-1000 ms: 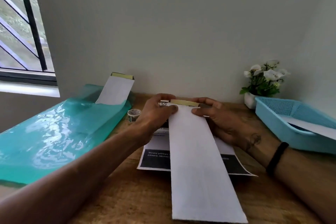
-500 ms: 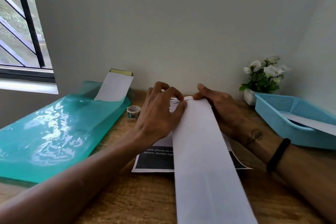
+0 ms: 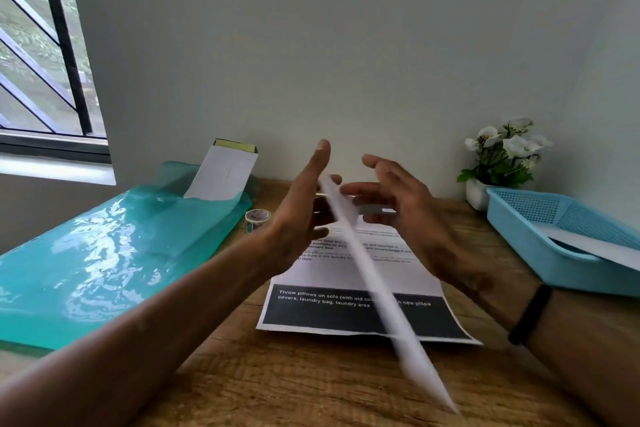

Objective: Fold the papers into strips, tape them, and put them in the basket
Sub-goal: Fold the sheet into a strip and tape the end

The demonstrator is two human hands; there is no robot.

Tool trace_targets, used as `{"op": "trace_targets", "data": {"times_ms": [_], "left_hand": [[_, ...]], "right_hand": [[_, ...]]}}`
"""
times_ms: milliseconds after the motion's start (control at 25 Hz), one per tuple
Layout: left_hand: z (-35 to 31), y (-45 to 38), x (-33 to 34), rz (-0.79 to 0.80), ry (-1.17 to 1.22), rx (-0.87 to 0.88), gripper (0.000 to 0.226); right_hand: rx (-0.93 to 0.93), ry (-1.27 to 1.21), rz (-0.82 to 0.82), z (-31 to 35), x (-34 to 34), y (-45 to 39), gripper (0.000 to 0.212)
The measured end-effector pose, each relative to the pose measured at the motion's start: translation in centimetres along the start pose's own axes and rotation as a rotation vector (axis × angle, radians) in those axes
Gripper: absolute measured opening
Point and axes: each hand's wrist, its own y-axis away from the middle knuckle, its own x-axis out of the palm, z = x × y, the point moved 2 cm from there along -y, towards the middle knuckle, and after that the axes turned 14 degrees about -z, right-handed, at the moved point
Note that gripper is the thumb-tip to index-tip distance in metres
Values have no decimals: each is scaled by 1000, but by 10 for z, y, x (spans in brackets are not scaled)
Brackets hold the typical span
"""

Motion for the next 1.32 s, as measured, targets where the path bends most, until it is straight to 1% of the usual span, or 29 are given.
{"op": "trace_targets", "data": {"times_ms": [80,120,160,200,240,320,400,480,560,720,800,880,960,1000,1040,1080,1120,1160,1200,1240,1280,1320], "left_hand": [[0,2,-1,83,101,-83,75],[2,3,0,102,110,-92,64],[4,3,1,87,96,-81,49],[7,1,2,33,69,-60,34],[10,0,2,-24,37,-33,24],[16,-4,0,-109,-30,43,18],[19,-8,-5,-128,-144,144,8],[19,-8,-10,-137,-227,219,9],[14,-10,-14,-160,-218,254,14],[6,-14,-20,-192,-153,229,10],[7,-20,-25,-223,-143,230,7],[5,-25,-30,-295,-65,247,7],[1,-27,-37,-365,6,230,8],[-2,-27,-42,-388,20,212,9],[-8,-29,-46,-398,32,199,14],[-14,-30,-50,-403,40,210,20],[-20,-33,-57,-432,8,275,26],[-27,-36,-64,-494,-125,402,32],[-34,-39,-72,-568,-338,560,36],[-42,-39,-79,-608,-572,696,40],[-48,-39,-85,-592,-789,761,43],[-51,-42,-90,-501,-951,726,48]], "right_hand": [[-152,202,-2,-5,-1,2,27],[-214,278,-14,-7,-1,4,22],[-257,333,-38,-9,-2,5,18],[-261,342,-76,-11,-3,6,15],[-228,314,-121,-14,-5,5,12],[-82,197,-178,-20,-8,4,13],[50,94,-183,-24,-10,1,19],[104,67,-193,-25,-13,-2,21],[156,-11,-209,-24,-16,-6,20],[353,-229,-205,-26,-17,-11,11],[407,-268,-131,-24,-16,-9,16],[460,-234,38,-16,-19,-5,31],[493,-172,204,-8,-24,-2,40],[486,-152,237,-6,-27,-2,43],[467,-146,218,-7,-30,-6,47],[447,-155,163,-8,-32,-10,49],[440,-172,98,-10,-35,-15,51],[448,-188,47,-13,-38,-17,50],[467,-195,15,-17,-40,-18,47],[490,-188,-9,-21,-42,-19,42],[503,-163,-31,-24,-44,-17,36],[498,-123,-61,-27,-45,-16,33]]}}
